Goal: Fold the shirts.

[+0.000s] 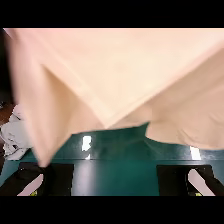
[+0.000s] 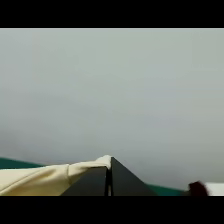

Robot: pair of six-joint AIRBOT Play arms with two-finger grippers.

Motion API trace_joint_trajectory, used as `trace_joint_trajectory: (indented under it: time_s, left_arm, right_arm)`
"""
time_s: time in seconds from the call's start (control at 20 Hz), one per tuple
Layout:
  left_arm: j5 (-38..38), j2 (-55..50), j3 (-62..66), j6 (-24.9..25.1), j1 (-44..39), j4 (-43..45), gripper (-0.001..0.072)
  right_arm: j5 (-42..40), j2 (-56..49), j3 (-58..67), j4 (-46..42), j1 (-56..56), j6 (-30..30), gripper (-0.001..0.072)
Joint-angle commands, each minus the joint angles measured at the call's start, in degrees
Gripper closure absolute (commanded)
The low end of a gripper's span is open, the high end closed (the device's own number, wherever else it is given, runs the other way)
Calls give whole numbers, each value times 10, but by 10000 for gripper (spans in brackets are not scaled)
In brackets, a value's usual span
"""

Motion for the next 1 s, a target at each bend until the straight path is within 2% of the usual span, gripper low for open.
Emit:
trace_joint_trajectory:
  time_s: [0.0, 0.15, 0.25, 0.45, 0.6, 0.75, 0.8, 0.85, 0.9, 0.95]
  left_arm:
    - [5, -4, -203, -16, 0, 69, 685]
    - [62, -55, -384, 12, 0, 69, 684]
    - [143, -118, -446, 43, 0, 69, 685]
    - [248, -262, -414, 65, 0, 69, 684]
    - [259, -344, -344, 66, 1, 69, 684]
    - [282, -368, -288, 65, 1, 69, 679]
    - [287, -368, -275, 65, 1, 69, 459]
    - [282, -368, -260, 64, 1, 69, 192]
    - [268, -367, -243, 64, 1, 74, 159]
    - [245, -367, -224, 64, 1, 92, 159]
  right_arm:
    - [76, -104, -12, -19, 96, 42, 699]
    - [100, -216, -87, -126, 202, 59, 698]
    - [84, -291, -124, -187, 247, 62, 698]
    - [7, -404, -131, -222, 282, 63, 697]
    - [-18, -462, -83, -222, 285, 63, 695]
    - [-19, -497, -12, -217, 279, 64, 685]
    - [-21, -502, 1, -212, 276, 64, 523]
    - [-28, -499, 2, -198, 270, 64, 297]
    - [-26, -495, 2, -185, 263, 64, 263]
    - [-20, -488, 2, -176, 254, 64, 263]
